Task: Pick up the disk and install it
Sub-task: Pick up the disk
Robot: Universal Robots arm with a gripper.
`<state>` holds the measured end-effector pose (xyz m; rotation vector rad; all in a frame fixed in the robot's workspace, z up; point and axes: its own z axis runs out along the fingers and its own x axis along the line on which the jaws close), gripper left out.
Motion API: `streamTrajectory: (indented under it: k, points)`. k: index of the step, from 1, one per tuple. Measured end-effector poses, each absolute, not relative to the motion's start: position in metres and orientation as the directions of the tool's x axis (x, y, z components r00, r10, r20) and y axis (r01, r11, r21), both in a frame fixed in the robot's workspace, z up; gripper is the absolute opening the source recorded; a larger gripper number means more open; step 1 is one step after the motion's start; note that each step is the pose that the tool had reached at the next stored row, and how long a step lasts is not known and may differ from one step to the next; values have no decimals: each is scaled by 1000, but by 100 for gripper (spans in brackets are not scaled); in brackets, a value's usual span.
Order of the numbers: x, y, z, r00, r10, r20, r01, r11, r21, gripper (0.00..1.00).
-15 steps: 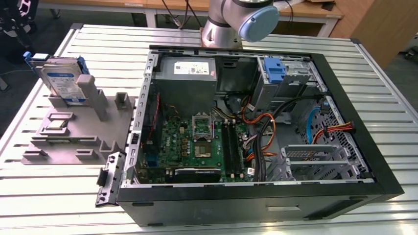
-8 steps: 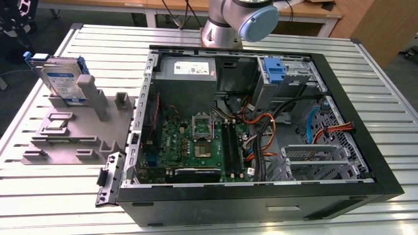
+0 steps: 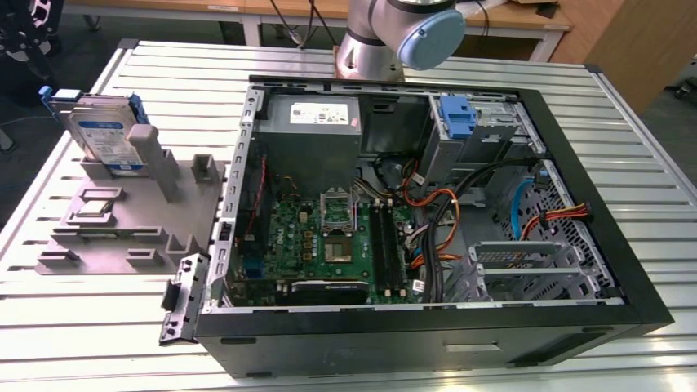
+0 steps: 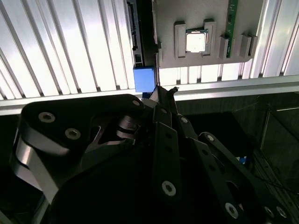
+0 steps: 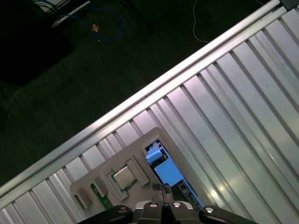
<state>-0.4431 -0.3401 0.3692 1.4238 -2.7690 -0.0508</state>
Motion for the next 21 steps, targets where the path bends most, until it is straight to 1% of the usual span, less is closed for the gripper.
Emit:
streamTrajectory:
  k: [10,21]
  points:
    - [-443,-340,369,-561,-828,10,-827,561,42,10]
    - [-443,-340,369,-415,-910,10,-909,415,41,10]
